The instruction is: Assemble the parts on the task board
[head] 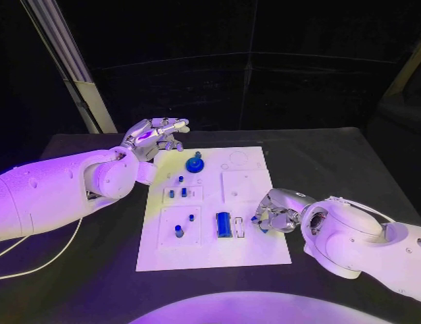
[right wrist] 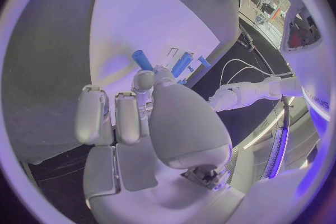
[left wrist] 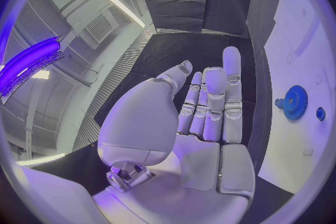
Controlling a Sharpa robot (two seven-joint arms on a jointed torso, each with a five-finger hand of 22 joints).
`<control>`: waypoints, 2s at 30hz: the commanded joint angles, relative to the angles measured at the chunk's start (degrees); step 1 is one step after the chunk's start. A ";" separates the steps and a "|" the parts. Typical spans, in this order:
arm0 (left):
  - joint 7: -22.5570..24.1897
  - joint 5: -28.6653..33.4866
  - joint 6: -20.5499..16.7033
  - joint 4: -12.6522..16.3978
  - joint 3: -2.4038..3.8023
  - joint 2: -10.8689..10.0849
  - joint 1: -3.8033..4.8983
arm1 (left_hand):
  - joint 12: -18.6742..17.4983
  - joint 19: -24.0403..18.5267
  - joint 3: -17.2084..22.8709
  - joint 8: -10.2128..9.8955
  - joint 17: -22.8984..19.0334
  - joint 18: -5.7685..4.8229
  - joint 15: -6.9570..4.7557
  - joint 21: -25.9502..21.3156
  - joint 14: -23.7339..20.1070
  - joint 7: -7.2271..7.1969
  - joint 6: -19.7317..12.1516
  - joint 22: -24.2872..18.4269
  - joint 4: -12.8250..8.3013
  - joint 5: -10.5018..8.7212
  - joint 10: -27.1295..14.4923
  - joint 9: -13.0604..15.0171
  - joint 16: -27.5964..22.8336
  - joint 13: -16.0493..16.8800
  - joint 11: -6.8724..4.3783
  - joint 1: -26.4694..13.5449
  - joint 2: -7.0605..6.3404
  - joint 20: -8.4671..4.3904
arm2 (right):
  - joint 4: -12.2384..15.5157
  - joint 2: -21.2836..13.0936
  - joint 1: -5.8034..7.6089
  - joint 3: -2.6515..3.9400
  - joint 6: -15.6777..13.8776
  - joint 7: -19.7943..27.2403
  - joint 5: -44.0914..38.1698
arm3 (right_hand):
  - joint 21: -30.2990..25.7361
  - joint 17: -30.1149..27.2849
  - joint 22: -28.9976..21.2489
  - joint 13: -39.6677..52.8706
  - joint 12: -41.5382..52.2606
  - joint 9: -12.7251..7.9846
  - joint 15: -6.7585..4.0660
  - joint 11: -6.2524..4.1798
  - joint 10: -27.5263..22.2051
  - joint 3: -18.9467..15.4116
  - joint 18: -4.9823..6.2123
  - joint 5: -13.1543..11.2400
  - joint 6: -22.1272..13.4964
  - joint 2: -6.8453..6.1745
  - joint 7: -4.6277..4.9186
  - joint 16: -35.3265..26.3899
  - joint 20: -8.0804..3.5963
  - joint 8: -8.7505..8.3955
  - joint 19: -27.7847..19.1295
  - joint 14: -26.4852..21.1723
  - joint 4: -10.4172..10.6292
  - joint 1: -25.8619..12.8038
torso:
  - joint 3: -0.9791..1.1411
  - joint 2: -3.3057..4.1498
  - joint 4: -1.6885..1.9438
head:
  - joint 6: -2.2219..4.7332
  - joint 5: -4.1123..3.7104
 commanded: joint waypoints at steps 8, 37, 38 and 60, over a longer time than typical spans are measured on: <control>0.12 -0.16 0.73 0.19 0.04 -0.06 0.07 | 0.20 -0.03 0.04 0.39 -0.07 0.39 -0.14 -0.19 -0.36 0.15 -0.34 -0.08 -0.40 0.17 -0.55 -0.03 -0.31 -0.07 0.01 0.46 -0.18 0.34 | -0.28 1.42 0.05 0.01 -6.41 -0.63 9.32 | 0.63 0.83 0.65 0.72 0.64 -0.18 0.07 -0.23 1.02 0.75 -0.30 0.49 1.96 -1.50 -0.41 0.68 -0.06 -0.11 0.81 2.63 0.75 -2.29 | -0.04 0.06 0.00 | -0.30 0.22; 0.06 -0.16 0.61 0.37 0.04 -0.11 0.12 | 0.20 -0.03 0.04 0.39 -0.07 0.39 -0.14 -0.19 -0.36 0.15 -0.34 -0.08 -0.40 0.17 -0.55 -0.03 -0.31 -0.07 0.01 0.46 -0.18 0.34 | -3.55 6.04 0.07 0.01 -1.71 -2.18 8.78 | 1.11 2.06 1.60 1.45 1.37 0.29 -0.68 -1.20 2.32 2.13 -0.49 0.15 5.28 -1.73 -1.67 1.42 -0.71 0.78 1.37 2.84 0.63 -5.28 | 0.03 0.02 -0.04 | -0.69 0.53; 0.05 -0.16 0.61 0.37 0.04 -0.11 0.12 | 0.20 -0.03 0.04 0.39 -0.07 0.39 -0.14 -0.19 -0.36 0.15 -0.34 -0.08 -0.40 0.17 -0.55 -0.03 -0.31 -0.07 0.01 0.46 -0.18 0.34 | -3.64 6.13 0.07 0.01 -1.70 -2.22 8.51 | 1.10 2.05 1.58 1.37 1.25 0.30 -0.70 -1.21 2.31 2.15 -0.48 0.12 5.33 -1.74 -1.69 1.42 -0.72 0.79 1.35 2.84 0.63 -5.33 | 0.03 0.03 -0.03 | -0.68 0.53; -0.13 -0.17 0.71 0.36 0.04 -0.09 0.13 | 0.42 -0.01 0.07 0.58 -0.24 0.40 -0.15 -0.28 -0.44 0.14 -0.41 -0.21 -0.45 0.15 -0.64 -0.03 -0.26 -0.11 0.00 0.42 -0.15 0.35 | -4.41 7.42 0.07 0.02 -1.59 -2.33 6.20 | 1.02 2.24 1.57 1.30 0.51 1.30 -0.95 -1.45 3.01 0.20 -0.48 -5.20 7.05 -2.68 -2.04 1.38 -1.07 0.66 1.26 2.82 0.78 -12.38 | 0.02 0.01 -0.06 | -0.79 0.61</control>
